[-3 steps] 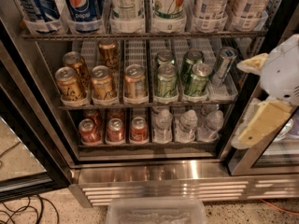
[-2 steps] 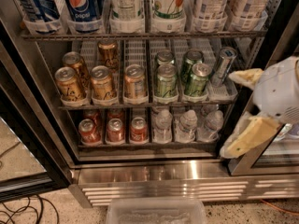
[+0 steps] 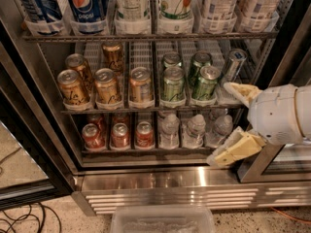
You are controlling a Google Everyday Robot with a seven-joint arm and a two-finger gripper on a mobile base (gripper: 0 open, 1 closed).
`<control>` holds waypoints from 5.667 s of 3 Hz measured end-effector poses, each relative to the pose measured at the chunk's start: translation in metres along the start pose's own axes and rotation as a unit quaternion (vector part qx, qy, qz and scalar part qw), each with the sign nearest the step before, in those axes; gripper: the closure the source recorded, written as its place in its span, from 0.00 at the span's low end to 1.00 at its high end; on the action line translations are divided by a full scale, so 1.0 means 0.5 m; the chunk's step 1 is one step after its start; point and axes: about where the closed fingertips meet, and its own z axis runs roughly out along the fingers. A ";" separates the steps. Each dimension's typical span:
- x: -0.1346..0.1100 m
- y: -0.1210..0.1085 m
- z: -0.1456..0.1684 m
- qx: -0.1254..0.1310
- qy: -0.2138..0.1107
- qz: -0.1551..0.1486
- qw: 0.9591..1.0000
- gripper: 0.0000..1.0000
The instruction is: Pick green can from middle shelf of fridge
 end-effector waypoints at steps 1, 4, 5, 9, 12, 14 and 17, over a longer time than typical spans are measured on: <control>-0.032 -0.017 0.019 0.021 -0.057 -0.019 0.998 0.00; -0.018 0.013 0.071 0.107 -0.087 0.017 0.990 0.00; -0.011 0.022 0.112 0.155 -0.112 0.035 0.981 0.00; 0.010 0.019 0.183 0.281 -0.206 0.058 0.935 0.00; -0.005 -0.044 0.244 0.341 -0.166 0.089 0.921 0.26; 0.006 -0.077 0.276 0.396 -0.149 0.116 0.899 0.29; -0.015 -0.138 0.274 0.451 -0.186 0.118 0.865 0.37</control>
Offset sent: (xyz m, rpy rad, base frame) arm 0.0106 0.0089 0.0032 0.0690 -0.0642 0.0104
